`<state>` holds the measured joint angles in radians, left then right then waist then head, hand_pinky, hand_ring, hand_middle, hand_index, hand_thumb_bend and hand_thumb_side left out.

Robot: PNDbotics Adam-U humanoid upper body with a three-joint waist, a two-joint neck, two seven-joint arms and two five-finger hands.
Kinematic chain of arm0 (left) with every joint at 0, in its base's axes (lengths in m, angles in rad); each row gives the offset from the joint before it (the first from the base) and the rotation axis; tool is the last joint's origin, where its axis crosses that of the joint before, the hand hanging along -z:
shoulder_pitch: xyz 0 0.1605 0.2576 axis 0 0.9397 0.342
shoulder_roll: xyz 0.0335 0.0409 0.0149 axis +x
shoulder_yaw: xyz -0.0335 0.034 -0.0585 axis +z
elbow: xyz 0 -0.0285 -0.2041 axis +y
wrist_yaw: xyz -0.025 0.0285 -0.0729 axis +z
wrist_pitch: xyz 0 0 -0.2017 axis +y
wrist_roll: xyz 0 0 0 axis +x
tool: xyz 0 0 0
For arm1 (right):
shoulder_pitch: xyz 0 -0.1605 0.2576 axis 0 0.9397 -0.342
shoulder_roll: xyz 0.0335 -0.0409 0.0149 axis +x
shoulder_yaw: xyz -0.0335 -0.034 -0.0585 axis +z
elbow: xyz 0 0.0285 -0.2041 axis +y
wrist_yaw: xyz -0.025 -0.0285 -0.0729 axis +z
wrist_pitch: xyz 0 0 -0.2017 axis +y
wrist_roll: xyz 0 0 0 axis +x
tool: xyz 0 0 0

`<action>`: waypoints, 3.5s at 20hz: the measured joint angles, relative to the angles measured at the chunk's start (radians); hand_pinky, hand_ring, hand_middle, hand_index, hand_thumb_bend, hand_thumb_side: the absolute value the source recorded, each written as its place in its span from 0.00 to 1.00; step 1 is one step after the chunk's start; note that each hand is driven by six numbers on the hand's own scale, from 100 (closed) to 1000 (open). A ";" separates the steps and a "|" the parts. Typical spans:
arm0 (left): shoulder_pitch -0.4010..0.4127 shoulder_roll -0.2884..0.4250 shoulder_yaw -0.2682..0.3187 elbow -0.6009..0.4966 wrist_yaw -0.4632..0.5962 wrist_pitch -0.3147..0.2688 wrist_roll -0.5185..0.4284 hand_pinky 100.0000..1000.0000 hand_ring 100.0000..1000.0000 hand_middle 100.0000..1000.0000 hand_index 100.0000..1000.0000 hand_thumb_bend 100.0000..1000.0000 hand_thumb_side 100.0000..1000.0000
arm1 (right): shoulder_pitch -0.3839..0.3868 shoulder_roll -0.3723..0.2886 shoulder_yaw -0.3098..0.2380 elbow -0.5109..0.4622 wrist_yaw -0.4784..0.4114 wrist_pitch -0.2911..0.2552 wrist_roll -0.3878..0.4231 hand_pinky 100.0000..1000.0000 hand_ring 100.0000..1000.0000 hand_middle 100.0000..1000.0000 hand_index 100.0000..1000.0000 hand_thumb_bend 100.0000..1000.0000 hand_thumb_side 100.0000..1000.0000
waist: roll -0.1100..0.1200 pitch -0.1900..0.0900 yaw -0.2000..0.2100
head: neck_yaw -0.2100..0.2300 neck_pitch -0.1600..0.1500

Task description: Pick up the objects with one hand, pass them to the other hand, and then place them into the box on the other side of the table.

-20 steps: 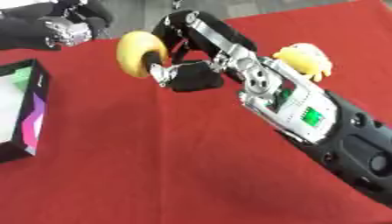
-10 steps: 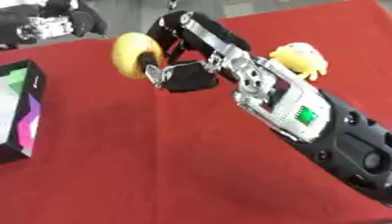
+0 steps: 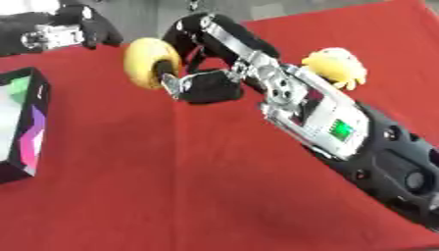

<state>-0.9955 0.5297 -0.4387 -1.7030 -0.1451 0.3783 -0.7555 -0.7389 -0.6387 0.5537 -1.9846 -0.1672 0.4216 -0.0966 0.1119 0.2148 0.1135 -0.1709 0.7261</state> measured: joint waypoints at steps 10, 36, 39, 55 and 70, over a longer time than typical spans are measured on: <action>-0.011 -0.031 -0.021 0.030 -0.053 0.005 -0.006 0.84 0.86 0.75 0.83 0.12 0.95 | 0.006 -0.005 0.000 0.000 -0.006 -0.012 -0.004 0.51 0.58 0.46 0.52 0.00 0.03 | 0.000 0.000 0.000 | -0.003 0.000; -0.010 -0.057 -0.020 0.078 0.054 -0.040 -0.120 0.88 0.89 0.75 0.77 0.13 1.00 | 0.006 -0.010 -0.003 0.000 -0.004 0.003 0.017 0.51 0.58 0.46 0.52 0.00 0.02 | 0.000 0.001 0.000 | -0.008 0.000; -0.011 -0.057 -0.021 0.085 0.060 -0.042 -0.121 0.87 0.89 0.75 0.76 0.00 1.00 | 0.006 -0.010 -0.003 0.000 -0.004 0.005 0.018 0.51 0.58 0.46 0.52 0.00 0.02 | 0.000 0.001 0.000 | -0.008 0.000; -0.026 -0.092 -0.027 0.118 -0.047 -0.021 -0.100 0.86 0.88 0.74 0.77 0.16 1.00 | 0.009 -0.010 -0.003 0.000 0.002 0.006 0.024 0.50 0.57 0.45 0.51 0.00 0.01 | 0.000 0.001 0.000 | -0.007 0.000; -0.025 -0.092 -0.027 0.142 0.000 -0.048 -0.128 0.88 0.89 0.73 0.78 0.32 1.00 | 0.009 -0.011 -0.003 0.000 0.006 0.007 0.028 0.50 0.57 0.45 0.51 0.00 0.00 | 0.000 0.001 0.000 | -0.008 0.000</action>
<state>-1.0200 0.4379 -0.4655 -1.5606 -0.1454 0.3299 -0.8832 -0.7301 -0.6499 0.5508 -1.9846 -0.1610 0.4287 -0.0687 0.1119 0.2161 0.1135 -0.1789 0.7263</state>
